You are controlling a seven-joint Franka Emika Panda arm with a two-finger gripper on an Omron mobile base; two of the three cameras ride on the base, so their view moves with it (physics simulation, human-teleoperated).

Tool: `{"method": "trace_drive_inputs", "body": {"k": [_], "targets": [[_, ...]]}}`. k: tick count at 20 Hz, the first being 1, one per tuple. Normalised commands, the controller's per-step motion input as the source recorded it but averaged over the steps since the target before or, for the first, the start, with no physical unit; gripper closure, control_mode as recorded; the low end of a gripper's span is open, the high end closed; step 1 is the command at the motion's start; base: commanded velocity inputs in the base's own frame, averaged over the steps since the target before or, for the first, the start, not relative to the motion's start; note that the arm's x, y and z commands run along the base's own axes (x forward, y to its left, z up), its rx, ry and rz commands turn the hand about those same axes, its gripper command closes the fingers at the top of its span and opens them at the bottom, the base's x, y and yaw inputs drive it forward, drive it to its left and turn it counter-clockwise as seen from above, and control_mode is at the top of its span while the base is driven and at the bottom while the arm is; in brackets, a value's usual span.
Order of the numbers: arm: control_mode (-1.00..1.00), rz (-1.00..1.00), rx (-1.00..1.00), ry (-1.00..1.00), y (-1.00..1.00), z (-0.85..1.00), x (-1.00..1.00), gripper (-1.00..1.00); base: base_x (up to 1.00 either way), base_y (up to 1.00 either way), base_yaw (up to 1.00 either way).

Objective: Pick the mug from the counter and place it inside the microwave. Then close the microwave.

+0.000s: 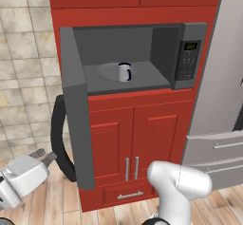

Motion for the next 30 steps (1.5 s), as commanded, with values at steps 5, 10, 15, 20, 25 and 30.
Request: {"method": "trace_drive_inputs", "body": {"k": [5,10,15,20,25,30], "targets": [[-1.00,-0.07,0.00,-0.04,0.12,-0.02,0.21,-1.00,0.00,0.00,0.00],[-1.00,-0.03,0.00,-0.05,0.01,-0.10,0.28,-1.00,0.00,0.00,0.00],[-1.00,0.00,0.00,-0.02,0.00,-0.01,0.07,-1.00,0.00,0.00,0.00],[-1.00,0.00,0.04,0.00,-0.18,0.00,0.00,-1.00,0.00,0.00,0.00],[-1.00,0.00,0.09,0.00,-0.43,0.00,0.00,-1.00,0.00,0.00,0.00],[-1.00,0.01,0.08,0.00,-0.48,0.00,0.00,-1.00,0.00,0.00,0.00]]}}
